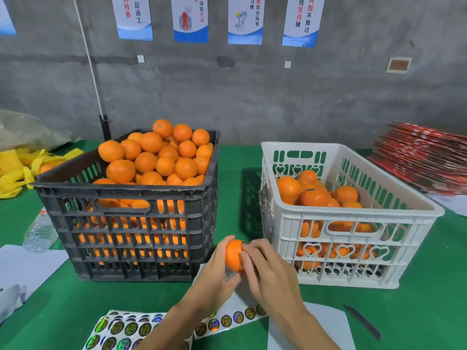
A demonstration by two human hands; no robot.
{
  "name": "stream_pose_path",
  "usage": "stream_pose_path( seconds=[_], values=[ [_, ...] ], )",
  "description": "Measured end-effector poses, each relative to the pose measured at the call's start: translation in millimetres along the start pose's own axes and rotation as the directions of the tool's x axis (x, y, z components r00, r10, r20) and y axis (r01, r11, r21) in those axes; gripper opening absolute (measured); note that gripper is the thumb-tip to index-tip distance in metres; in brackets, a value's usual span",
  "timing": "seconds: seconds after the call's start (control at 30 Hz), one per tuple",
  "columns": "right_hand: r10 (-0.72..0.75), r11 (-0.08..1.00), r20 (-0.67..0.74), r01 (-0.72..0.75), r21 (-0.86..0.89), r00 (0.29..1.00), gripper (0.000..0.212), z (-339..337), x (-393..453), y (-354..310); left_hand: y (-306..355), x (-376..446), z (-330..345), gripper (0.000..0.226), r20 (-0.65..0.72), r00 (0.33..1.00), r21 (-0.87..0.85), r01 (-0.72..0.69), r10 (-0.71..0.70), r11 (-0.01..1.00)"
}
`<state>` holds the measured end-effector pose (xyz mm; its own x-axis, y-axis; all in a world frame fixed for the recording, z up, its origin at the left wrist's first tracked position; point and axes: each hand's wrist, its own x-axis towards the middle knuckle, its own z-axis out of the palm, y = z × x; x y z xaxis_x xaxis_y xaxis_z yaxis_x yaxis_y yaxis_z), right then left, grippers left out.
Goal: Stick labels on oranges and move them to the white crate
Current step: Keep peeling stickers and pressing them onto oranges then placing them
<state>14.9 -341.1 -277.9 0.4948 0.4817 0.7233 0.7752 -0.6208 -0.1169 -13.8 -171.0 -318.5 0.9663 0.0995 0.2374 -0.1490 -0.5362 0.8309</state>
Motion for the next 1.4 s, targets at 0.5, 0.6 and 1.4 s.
stream_pose_path(
  seconds=[0.5,0.6,1.4],
  values=[
    [0.395,0.911,-0.08,-0.401,-0.099,0.915,0.056,-102.6,127.4,26.5,172.3,81.1,-70.5,0.06,-0.189,0.818,0.572,-0.358,0.544,0.737],
    [0.381,0.904,-0.077,-0.388,-0.177,0.922,0.064,-100.8,132.9,49.1,163.5,116.3,-110.8,0.043,-0.293,0.868,0.625,-0.143,0.4,0.768],
    [0.009,1.0,-0.065,-0.009,0.008,0.998,0.047,-66.2,149.7,31.2,171.7,168.9,-182.2,0.064,-0.473,0.806,0.501,-0.086,0.355,0.861]
  ],
)
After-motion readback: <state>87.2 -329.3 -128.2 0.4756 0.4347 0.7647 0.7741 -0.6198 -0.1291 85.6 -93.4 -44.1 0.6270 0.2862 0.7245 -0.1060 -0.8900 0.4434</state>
